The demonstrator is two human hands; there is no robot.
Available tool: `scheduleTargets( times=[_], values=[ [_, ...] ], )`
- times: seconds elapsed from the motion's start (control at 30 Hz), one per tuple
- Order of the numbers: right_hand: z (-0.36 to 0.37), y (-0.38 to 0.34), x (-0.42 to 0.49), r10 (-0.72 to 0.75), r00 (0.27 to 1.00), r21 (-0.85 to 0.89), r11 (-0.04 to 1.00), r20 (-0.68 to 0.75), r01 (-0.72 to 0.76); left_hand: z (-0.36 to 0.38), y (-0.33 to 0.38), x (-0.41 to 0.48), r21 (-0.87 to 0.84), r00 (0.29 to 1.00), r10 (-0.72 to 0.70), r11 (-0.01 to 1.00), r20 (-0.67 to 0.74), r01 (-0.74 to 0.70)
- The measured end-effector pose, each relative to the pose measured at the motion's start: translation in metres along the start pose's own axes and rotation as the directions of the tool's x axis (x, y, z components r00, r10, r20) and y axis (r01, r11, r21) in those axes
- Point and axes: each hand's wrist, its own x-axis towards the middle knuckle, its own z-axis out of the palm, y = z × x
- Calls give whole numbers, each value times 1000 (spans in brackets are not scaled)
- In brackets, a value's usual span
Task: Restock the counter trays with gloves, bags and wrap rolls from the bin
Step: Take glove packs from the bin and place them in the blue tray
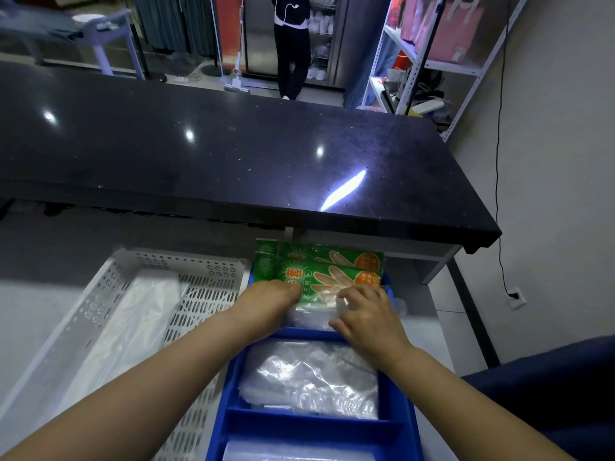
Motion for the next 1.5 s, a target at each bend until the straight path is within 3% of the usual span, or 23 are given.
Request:
scheduleTargets(
  times=[0.13,0.27,0.37,0.47,0.67,0.77,0.83,0.97,1.13,1.2,1.27,1.4,1.5],
  values=[
    [0,-3,4,115,992,55,992,-56,-112,-7,5,1,-23,985,43,999,-168,-47],
    [6,-1,2,233,961,171,963,-152,-206,-15,3,-7,125,958,174,981,-227,-148],
    [12,0,-2,240,960,233,951,-146,-202,-13,-7,-15,152,958,230,967,-174,-204],
    [17,4,0,230,973,195,955,-6,-224,-14,-17,-18,240,961,265,941,-81,-239],
    [9,12,9,262,942,48,960,210,-277,-17,-20,-7,337,965,114,922,237,-192],
    [5,17,11,239,920,20,966,311,-258,-14,-18,-2,295,953,57,944,299,-149],
    [4,19,12,215,916,6,973,339,-231,-17,-21,-3,260,964,68,956,258,-137],
    [2,18,11,199,929,-15,979,312,-205,-25,-34,-15,193,992,118,973,35,-123],
    [2,13,11,195,947,-188,971,256,-149,-46,-53,-46,-117,982,-152,983,-112,139],
    [1,9,16,200,930,-216,967,309,-136,-51,-53,-55,-233,947,-290,939,-140,253],
    [1,6,21,182,909,-191,975,376,-116,-52,-45,-59,-301,921,-343,912,-183,280],
    [0,0,30,168,880,-87,986,445,-144,-40,-18,-59,-260,952,-204,955,-230,142],
    [0,2,30,158,864,19,982,478,-190,-26,-5,-52,-80,986,-139,988,-89,132]
  ],
)
